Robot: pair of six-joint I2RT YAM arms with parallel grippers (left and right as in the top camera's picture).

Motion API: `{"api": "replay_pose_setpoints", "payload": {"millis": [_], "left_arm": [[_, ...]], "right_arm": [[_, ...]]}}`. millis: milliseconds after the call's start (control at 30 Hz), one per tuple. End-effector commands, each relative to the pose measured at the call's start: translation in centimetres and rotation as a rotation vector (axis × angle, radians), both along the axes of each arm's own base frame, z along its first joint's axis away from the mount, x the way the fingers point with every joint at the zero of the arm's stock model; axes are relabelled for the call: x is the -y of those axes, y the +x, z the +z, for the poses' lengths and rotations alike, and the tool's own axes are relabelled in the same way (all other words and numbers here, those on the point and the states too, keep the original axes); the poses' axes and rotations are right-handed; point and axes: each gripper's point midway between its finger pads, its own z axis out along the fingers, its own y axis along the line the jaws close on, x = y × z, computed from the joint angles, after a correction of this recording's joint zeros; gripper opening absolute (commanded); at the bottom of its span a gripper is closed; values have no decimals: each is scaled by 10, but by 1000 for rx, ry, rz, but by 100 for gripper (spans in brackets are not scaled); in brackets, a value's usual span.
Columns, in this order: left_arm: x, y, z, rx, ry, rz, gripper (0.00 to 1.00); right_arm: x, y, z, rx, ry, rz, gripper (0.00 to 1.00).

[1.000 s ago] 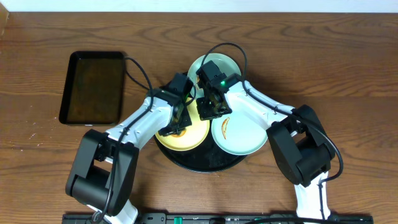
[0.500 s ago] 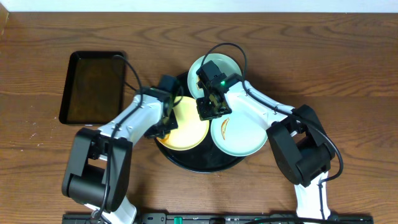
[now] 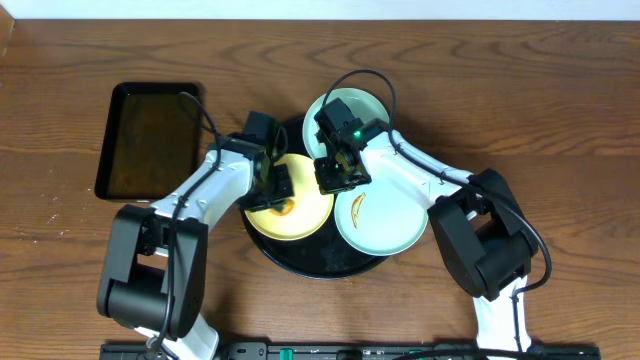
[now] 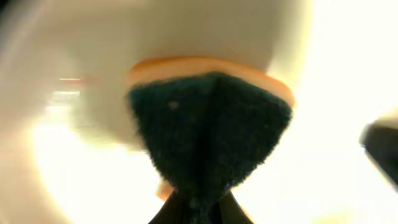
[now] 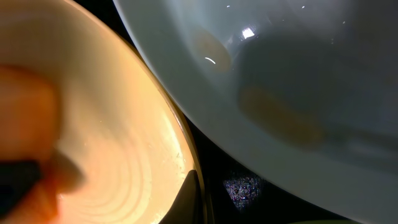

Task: Clean dirty plates on tray and stack at the side
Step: 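Scrub the yellow plate with the sponge while right gripper holds plate rim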

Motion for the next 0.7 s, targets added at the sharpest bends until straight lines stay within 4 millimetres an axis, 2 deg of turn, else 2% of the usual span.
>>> {"api": "replay_pose_setpoints", "payload": {"millis": [0, 67, 300, 433, 533, 667], "left_arm": [[31, -8, 0, -35, -128, -30, 7], [29, -3, -1, -15, -105, -14, 8], [-1, 13, -7, 55, 62, 49, 8], [-9, 29, -12, 130, 124, -27, 8], [-24, 29, -14, 130, 194, -9, 8], [-58, 18, -15, 82, 343, 20, 8]], "right_arm": [[1, 7, 0, 20, -16, -16, 1], [2, 7, 0, 20, -17, -16, 1], [2, 6, 0, 18, -18, -16, 1], [-1, 4, 0, 9, -3, -11, 1], [0, 4, 0, 5, -6, -11, 1], [1, 3, 0, 1, -9, -13, 1]]}}
